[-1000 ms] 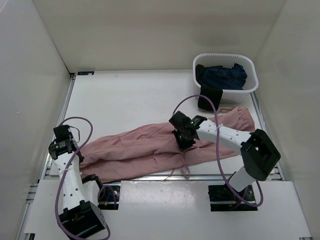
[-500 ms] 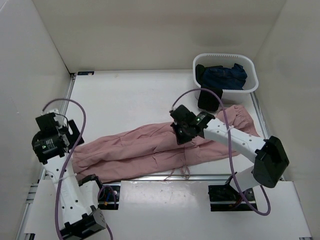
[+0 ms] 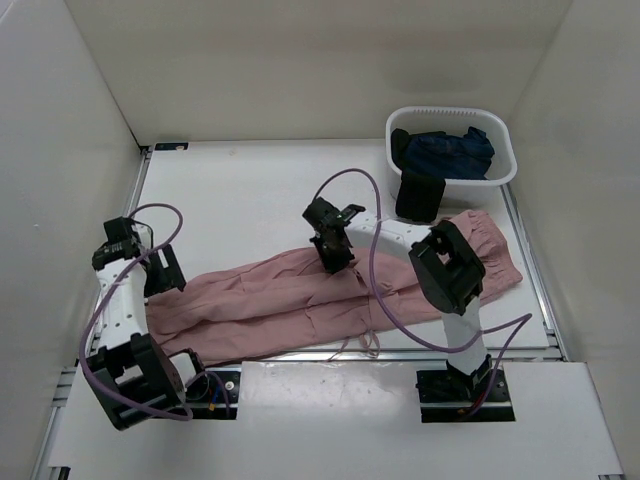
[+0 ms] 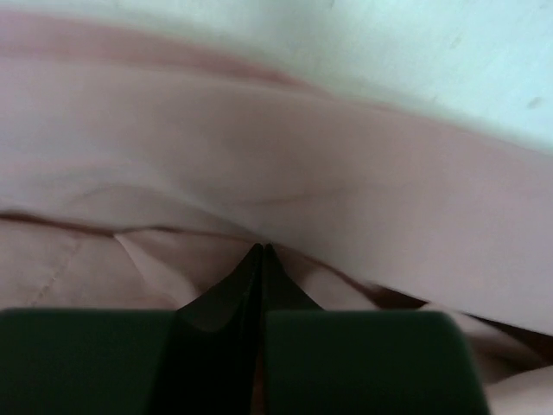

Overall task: Fold and stack the trousers
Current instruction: Fold the trousers

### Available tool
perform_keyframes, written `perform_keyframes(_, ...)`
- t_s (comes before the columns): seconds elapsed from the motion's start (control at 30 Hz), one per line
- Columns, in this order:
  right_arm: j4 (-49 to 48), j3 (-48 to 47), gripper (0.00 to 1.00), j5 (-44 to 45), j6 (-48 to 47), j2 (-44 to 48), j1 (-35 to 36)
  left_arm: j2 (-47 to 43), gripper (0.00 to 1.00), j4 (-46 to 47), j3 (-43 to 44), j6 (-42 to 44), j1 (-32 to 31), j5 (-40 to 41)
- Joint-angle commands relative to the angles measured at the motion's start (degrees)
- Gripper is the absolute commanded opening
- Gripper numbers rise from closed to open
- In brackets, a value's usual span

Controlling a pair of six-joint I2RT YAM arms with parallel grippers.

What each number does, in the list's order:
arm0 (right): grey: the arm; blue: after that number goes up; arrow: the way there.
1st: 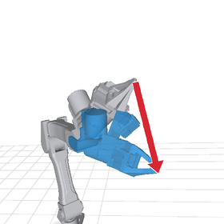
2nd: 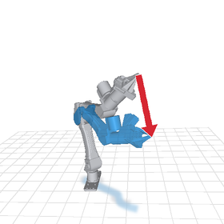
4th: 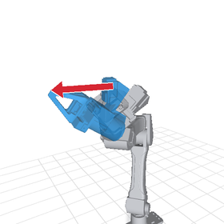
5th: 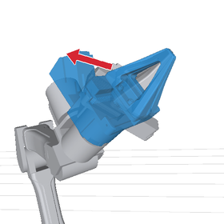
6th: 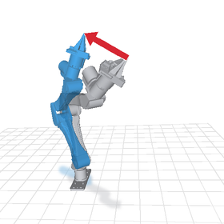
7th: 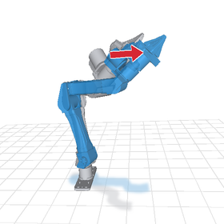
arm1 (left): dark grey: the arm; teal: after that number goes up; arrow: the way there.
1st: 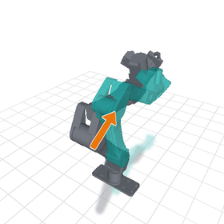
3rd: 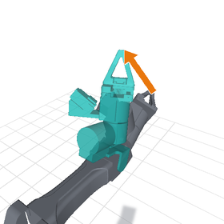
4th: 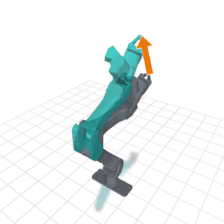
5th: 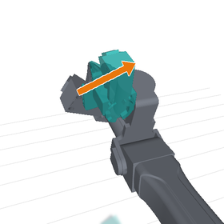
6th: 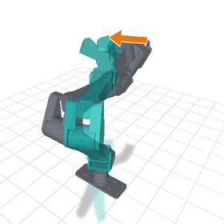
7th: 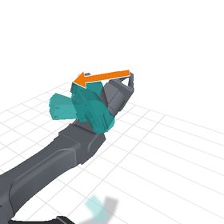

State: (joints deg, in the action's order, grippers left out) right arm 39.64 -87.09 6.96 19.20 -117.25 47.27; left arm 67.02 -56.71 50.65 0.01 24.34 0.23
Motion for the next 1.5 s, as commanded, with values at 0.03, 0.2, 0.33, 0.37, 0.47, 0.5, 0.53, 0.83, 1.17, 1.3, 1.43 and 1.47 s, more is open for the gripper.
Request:
perform_keyframes(0.03,-2.3,7.4,0.0,-4.1,-1.7,8.9,0.6,-3.5,0.97,4.2,-2.4,0.0,-1.6,1.8)
perform_keyframes(0.2,-4.7,23.6,0.0,-0.2,1.0,26.6,5.5,-2.2,0.97,4.9,-3.1,0.0,-2.1,2.0)
perform_keyframes(0.33,-6.2,31.7,0.0,-0.4,4.4,30.3,7.9,-1.2,0.97,4.9,-4.9,0.0,-3.3,2.5)
perform_keyframes(0.37,-6.8,32.9,0.0,-0.5,5.1,30.3,7.9,-1.2,0.97,4.9,-5.9,0.0,-3.3,2.5)
perform_keyframes(0.47,-9.2,36.5,0.0,-0.5,6.5,28.6,7.9,-0.6,0.97,4.0,-8.0,0.0,-5.3,3.1)
perform_keyframes(0.5,-9.2,37.2,0.0,-0.5,6.5,28.6,7.9,-0.6,0.97,4.0,-8.8,0.0,-6.0,3.1)
perform_keyframes(0.53,-9.7,37.2,0.0,-0.5,7.0,28.6,7.3,-0.6,0.97,4.0,-9.8,0.0,-7.4,3.1)
perform_keyframes(0.83,-3.7,20.6,0.0,2.5,1.1,31.2,6.8,-8.8,0.71,-1.9,-17.1,0.0,-13.9,3.4)
perform_keyframes(1.17,-6.5,12.1,0.0,-2.1,0.6,12.9,0.8,-20.1,0.48,-10.7,-17.1,0.0,-15.6,3.5)
perform_keyframes(1.3,-5.8,13.3,0.0,-5.7,-0.6,10.4,0.8,-21.6,0.48,-12.9,-18.1,0.0,-15.6,3.5)
perform_keyframes(1.43,-6.3,22.8,0.0,-6.7,-0.6,20.8,1.4,-23.3,0.48,-13.4,-18.7,0.0,-15.6,5.3)
perform_keyframes(1.47,-6.3,24.8,0.0,-5.7,0.4,23.4,2.0,-23.3,0.49,-13.4,-18.7,0.0,-15.6,5.3)
